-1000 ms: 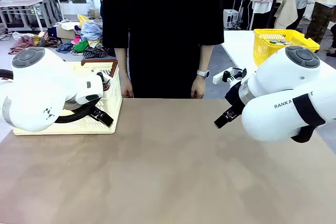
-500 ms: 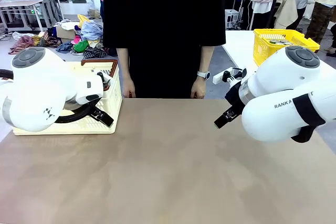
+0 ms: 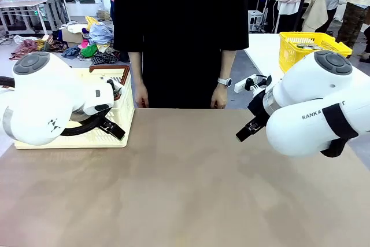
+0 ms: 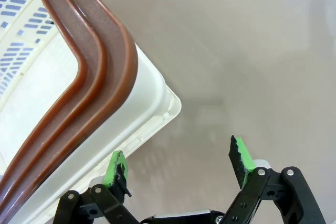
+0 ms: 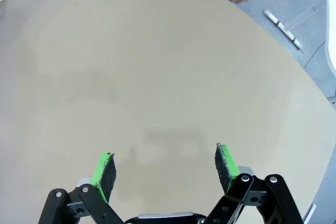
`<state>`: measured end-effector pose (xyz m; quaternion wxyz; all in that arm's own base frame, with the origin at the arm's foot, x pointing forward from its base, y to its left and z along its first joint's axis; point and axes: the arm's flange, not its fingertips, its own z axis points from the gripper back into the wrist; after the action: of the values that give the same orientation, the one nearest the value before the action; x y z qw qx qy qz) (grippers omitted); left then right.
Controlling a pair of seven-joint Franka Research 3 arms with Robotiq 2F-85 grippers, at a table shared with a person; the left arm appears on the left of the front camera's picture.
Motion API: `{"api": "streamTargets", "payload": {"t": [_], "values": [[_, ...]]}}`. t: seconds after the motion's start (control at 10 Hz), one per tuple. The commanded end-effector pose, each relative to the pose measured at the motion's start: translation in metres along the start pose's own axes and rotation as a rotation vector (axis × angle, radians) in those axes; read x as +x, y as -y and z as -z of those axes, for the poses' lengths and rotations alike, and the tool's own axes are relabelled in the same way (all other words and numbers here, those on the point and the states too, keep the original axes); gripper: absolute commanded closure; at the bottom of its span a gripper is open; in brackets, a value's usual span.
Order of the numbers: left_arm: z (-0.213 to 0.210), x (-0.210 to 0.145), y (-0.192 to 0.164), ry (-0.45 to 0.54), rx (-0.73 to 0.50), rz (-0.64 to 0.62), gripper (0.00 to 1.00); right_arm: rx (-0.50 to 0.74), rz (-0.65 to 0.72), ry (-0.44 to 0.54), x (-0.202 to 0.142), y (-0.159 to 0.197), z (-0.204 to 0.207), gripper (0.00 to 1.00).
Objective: Place the drinks into the Shopping basket.
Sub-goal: Pick up one drink and place it into the Shopping basket.
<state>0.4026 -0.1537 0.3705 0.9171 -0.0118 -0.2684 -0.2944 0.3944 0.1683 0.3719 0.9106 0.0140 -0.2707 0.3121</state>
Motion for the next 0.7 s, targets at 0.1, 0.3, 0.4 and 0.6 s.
{"api": "streamTargets", "payload": {"t": [0.1,0.3,0.4,0.6], "values": [[0.0,-0.0002,-0.0009,0.0,0.0,-0.002,0.0,0.0,0.001,0.001,0.0,0.0001,-0.0001,0.0],[0.0,-0.0002,-0.0009,0.0,0.0,-0.002,0.0,0.0,0.001,0.001,0.0,0.0001,-0.0001,0.0],[0.0,-0.0002,-0.0009,0.0,0.0,-0.002,0.0,0.0,0.001,0.001,0.0,0.0001,-0.0001,0.0],[0.0,-0.0002,-0.0009,0.0,0.0,-0.002,0.0,0.0,0.001,0.001,0.0,0.0001,-0.0001,0.0]]}}
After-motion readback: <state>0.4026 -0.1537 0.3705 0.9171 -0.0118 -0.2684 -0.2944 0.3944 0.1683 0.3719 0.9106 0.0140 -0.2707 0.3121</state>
